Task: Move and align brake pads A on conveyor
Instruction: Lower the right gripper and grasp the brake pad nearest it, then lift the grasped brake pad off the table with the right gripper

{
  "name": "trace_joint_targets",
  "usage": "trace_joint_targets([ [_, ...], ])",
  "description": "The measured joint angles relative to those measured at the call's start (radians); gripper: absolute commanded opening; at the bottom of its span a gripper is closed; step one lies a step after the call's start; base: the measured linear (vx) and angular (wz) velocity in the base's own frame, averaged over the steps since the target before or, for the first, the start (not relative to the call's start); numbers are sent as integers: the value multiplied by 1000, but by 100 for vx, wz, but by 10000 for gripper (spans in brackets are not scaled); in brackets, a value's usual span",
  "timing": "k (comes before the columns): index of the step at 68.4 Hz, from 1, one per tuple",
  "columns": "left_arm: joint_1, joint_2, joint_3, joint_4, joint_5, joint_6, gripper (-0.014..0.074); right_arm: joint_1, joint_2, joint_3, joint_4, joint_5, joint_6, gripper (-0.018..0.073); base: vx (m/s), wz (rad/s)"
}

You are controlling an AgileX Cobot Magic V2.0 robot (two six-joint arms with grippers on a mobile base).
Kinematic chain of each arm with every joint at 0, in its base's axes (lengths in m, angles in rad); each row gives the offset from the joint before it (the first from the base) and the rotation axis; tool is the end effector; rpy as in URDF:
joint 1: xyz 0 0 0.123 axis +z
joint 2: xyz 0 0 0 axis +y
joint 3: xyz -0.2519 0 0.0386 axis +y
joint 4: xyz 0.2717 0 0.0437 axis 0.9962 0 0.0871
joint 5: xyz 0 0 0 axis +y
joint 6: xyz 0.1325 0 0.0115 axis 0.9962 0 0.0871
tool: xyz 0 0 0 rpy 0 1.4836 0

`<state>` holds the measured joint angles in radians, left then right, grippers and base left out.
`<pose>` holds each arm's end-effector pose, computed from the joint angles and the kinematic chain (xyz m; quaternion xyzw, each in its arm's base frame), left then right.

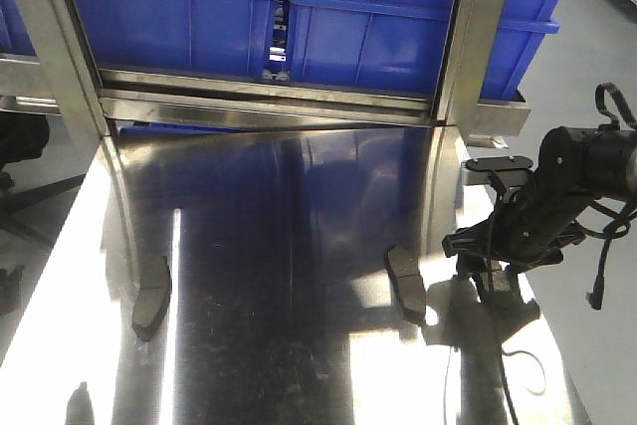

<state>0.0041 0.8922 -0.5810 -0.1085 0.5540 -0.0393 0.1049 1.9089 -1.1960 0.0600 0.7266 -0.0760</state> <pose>0.2388 -0.0066 0.2087 -0.0515 0.9202 -0.0509 0.3847 0.3803 0.0454 0.0735 -0.0697 0.9913 0.0238 0.1086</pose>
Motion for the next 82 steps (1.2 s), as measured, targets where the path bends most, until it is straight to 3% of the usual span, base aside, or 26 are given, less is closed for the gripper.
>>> trace_joint_targets([
  [11,0,0,0,0,0,0,177,0,0,0,1,8,0,333,0,0],
  [27,0,0,0,0,0,0,177,0,0,0,1,21,-5,-15,0,0],
  [50,0,0,0,0,0,0,177,0,-19,1,1,28,-27,-10,0,0],
  [82,0,0,0,0,0,0,177,0,-216,48,25,11,-28,-10,0,0],
])
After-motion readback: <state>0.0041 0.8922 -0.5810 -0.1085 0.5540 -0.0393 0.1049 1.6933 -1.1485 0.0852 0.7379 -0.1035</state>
